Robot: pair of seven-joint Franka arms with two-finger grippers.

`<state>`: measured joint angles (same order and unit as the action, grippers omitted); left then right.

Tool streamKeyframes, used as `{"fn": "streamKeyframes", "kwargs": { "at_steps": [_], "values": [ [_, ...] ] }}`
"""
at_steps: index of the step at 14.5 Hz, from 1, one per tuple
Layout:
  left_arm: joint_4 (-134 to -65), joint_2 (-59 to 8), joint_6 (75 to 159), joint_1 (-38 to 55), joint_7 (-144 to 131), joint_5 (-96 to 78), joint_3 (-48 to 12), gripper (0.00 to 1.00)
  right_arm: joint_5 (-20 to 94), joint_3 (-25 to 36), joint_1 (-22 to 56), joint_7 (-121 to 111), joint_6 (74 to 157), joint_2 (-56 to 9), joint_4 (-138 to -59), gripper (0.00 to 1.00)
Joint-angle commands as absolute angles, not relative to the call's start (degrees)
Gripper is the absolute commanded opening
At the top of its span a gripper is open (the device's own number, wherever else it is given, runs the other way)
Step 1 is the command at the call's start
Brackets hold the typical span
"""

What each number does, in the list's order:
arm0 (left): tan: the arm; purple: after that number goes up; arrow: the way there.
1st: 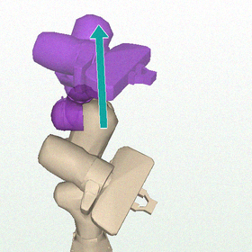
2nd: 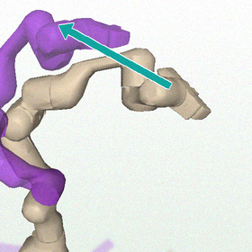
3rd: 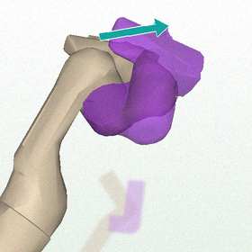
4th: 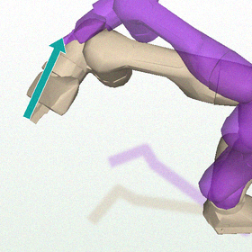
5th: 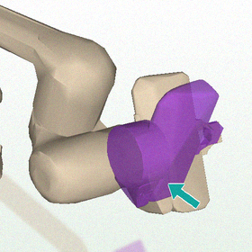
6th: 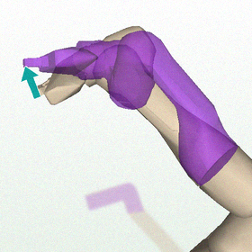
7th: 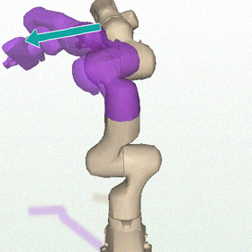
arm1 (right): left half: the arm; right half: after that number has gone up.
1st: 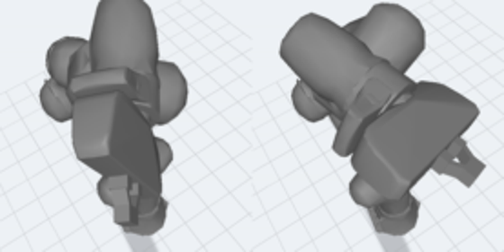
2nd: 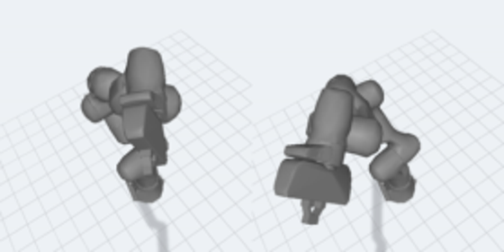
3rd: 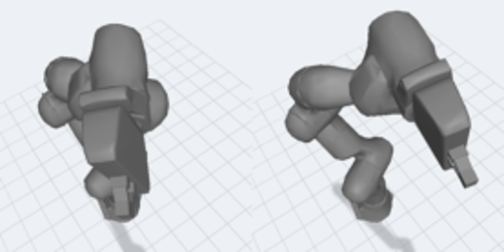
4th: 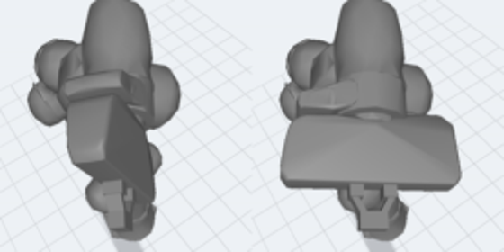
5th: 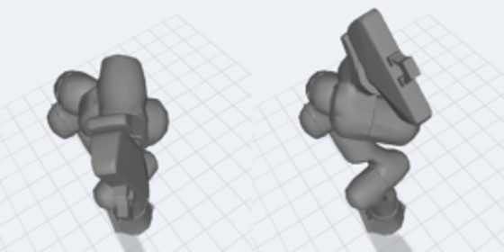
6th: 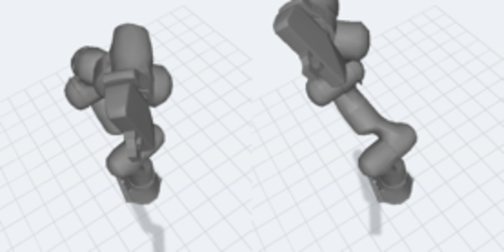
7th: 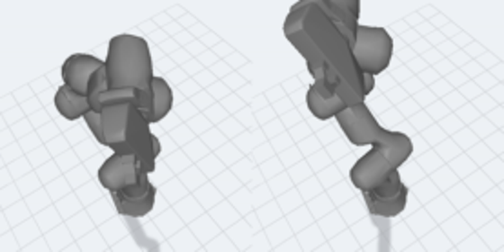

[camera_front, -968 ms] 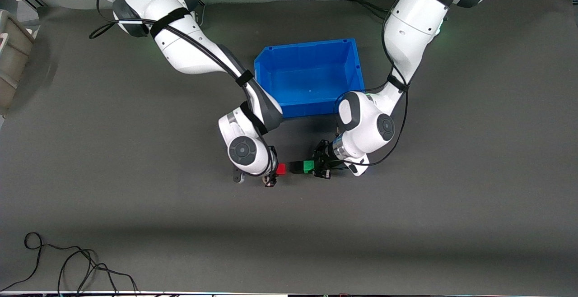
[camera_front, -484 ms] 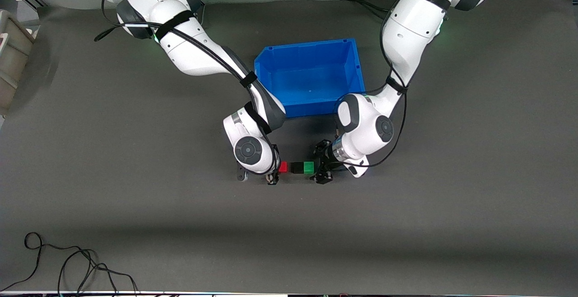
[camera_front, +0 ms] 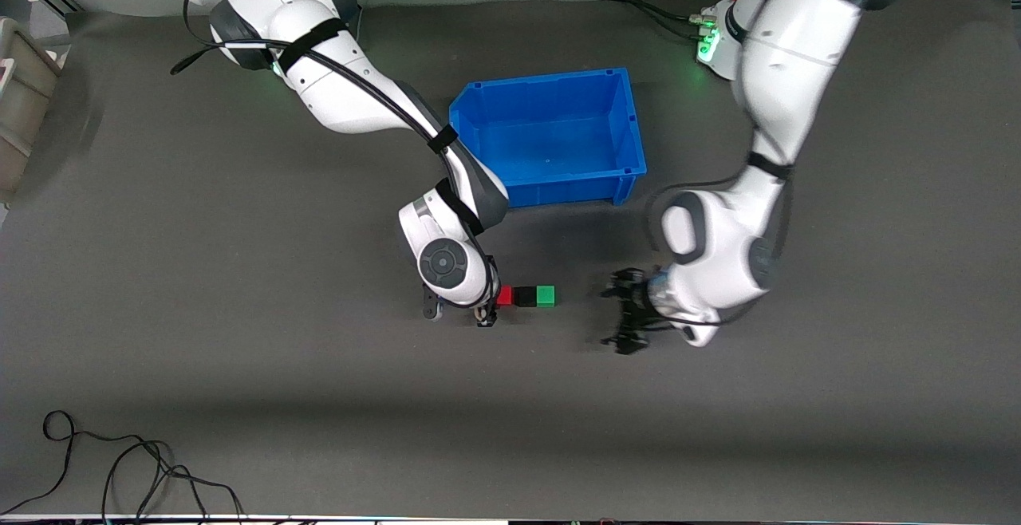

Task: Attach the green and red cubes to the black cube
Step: 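Open the left gripper and withdraw it while the right gripper holds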

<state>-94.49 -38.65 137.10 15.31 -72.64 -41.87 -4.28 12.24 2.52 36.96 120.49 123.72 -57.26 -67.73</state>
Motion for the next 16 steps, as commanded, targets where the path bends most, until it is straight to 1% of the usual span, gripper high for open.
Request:
{"fn": "streamKeyframes", "kwargs": {
  "at_steps": [1, 3, 5, 6, 8, 9, 12, 14, 16],
  "values": [
    [-96.94, -32.62, 125.38, 7.24, -65.42, -37.64, -4.66, 1.00, 11.78, 2.90, 37.88, 122.52, 124.80, -58.89, -65.48, 0.00],
    [-96.51, -29.90, 116.67, 1.61, -61.80, -30.89, -4.66, 1.00, 11.78, 2.90, 38.40, 123.39, 125.59, -59.24, -65.39, 0.00],
    [-95.98, -27.08, 111.38, -2.27, -57.94, -24.64, -4.75, 1.00, 11.78, 2.90, 38.32, 123.40, 126.21, -59.24, -65.39, 0.00],
    [-95.80, -25.50, 109.27, -4.11, -54.96, -21.83, -4.75, 1.00, 11.78, 2.90, 38.32, 123.14, 126.21, -59.24, -65.39, 0.04],
    [-94.75, -22.60, 104.35, -7.72, -48.37, -18.03, -4.75, 1.00, 11.43, 2.90, 38.32, 122.43, 126.21, -59.15, -65.13, 0.77],
    [-93.53, -21.54, 101.72, -9.47, -45.29, -16.80, -4.75, 1.00, 11.43, 2.90, 38.32, 122.43, 126.12, -59.06, -64.34, 0.81],
    [-89.66, -19.34, 94.33, -12.91, -34.93, -13.11, -4.75, 1.00, 11.69, 3.08, 37.10, 122.26, 124.99, -57.31, -62.06, 0.81],
    [-89.30, -17.24, 92.29, -12.92, -28.51, -10.12, -4.75, 1.00, 11.95, 2.99, 35.34, 119.11, 119.91, -55.03, -60.04, 0.81],
    [-89.12, -14.17, 90.45, -12.92, -20.35, -7.48, -4.75, 1.00, 12.04, 3.08, 33.58, 113.24, 112.62, -50.39, -59.41, 0.81]
  ]
}}
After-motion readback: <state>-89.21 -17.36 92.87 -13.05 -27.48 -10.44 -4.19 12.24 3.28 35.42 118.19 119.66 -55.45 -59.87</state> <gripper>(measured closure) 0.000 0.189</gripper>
